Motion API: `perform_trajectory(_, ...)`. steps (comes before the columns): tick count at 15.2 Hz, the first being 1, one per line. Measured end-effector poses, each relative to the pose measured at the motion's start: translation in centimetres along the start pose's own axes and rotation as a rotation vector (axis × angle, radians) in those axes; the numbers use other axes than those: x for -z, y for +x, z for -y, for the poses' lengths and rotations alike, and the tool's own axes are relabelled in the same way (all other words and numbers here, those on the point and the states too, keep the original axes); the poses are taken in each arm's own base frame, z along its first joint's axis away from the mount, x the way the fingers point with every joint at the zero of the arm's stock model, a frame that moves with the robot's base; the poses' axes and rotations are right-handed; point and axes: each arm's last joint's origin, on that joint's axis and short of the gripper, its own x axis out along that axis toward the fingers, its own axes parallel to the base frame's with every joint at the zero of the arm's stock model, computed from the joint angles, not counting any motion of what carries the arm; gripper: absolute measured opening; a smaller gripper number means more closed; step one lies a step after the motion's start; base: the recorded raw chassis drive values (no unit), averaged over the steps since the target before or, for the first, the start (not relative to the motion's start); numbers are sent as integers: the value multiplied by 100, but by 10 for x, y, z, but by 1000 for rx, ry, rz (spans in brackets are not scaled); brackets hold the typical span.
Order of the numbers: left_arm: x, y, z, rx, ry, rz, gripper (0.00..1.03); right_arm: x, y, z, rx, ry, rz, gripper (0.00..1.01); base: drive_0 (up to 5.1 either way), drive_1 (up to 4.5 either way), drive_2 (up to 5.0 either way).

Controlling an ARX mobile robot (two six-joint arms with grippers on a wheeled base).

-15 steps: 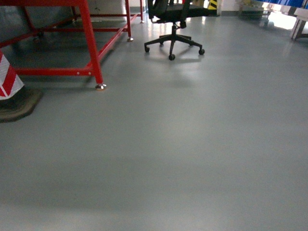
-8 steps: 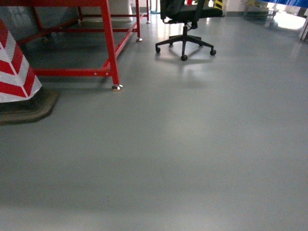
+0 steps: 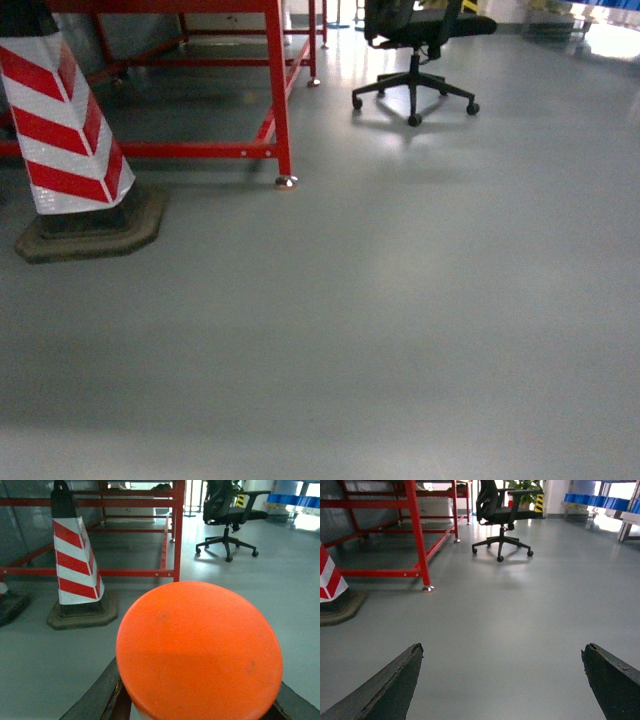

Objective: Pick capacitor and pack into box

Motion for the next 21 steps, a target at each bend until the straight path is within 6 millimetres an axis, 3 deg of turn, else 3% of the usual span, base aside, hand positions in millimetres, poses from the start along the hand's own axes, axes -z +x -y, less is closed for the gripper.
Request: perform_trajectory(21, 0, 0, 0, 0, 0, 2, 45, 0, 0, 0, 0, 0, 5, 98, -497, 239, 239)
